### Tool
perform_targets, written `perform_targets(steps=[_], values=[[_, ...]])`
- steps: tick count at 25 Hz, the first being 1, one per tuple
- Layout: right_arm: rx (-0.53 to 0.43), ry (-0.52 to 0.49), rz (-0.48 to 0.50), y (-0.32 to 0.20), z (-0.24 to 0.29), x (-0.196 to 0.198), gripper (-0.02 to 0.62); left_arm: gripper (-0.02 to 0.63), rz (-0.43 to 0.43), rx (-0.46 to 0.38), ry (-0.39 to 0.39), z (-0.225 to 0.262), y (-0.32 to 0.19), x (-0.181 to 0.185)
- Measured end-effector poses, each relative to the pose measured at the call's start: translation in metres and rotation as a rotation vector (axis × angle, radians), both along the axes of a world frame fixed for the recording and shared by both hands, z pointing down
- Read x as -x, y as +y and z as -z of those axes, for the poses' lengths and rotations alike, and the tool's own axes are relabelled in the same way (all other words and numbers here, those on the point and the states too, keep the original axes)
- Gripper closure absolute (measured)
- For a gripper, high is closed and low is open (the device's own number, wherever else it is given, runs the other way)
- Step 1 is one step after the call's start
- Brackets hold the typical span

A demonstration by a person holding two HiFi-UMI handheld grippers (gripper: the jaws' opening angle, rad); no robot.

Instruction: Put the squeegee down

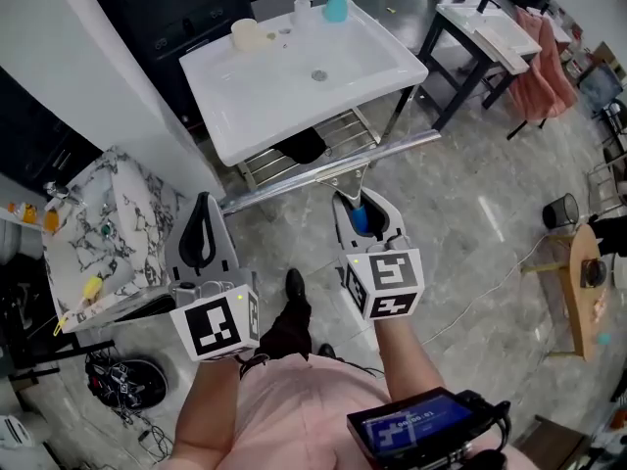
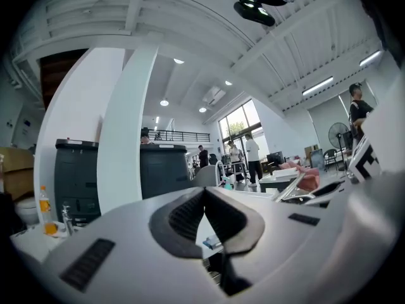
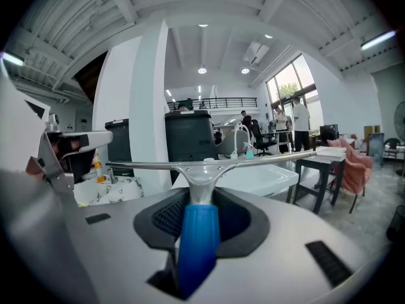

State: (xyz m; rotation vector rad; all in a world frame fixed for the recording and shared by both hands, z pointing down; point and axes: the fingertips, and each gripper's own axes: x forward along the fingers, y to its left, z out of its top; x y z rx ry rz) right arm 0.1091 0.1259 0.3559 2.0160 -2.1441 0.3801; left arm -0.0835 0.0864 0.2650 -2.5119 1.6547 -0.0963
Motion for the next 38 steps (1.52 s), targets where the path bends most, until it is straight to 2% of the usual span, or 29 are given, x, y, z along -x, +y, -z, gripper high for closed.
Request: perform_targets(steps=[7, 12, 19, 24, 28, 38], values=[[0.0, -0.006, 0.042, -0.125, 0.003, 0.015, 0.485, 0.597, 0.019, -0.012, 0.006, 0.005, -0.119, 0.01], [-0.033, 0.015, 0.07, -0.192, 0.023, 0.025, 0.485, 0.597, 0.045, -0.034, 0.016, 0.018, -0.176, 0.023], [-0.096, 0.043, 0.111, -0.252, 0.061, 0.031, 0.485, 0.597, 0.089, -0.068, 0.034, 0.041, -0.222, 0.036], [-0.109, 0.043, 0.137, -0.283, 0.065, 0.029, 0.485, 0.597, 0.123, -0.076, 0.032, 0.039, -0.245, 0.037], [-0.09, 0.038, 0.173, -0.31, 0.055, 0.024, 0.485, 0.597, 0.151, -0.072, 0.025, 0.035, -0.267, 0.03], [0.018, 0.007, 0.271, -0.374, 0.006, 0.018, 0.485, 0.597, 0.228, 0.009, -0.005, 0.0, -0.325, 0.015]])
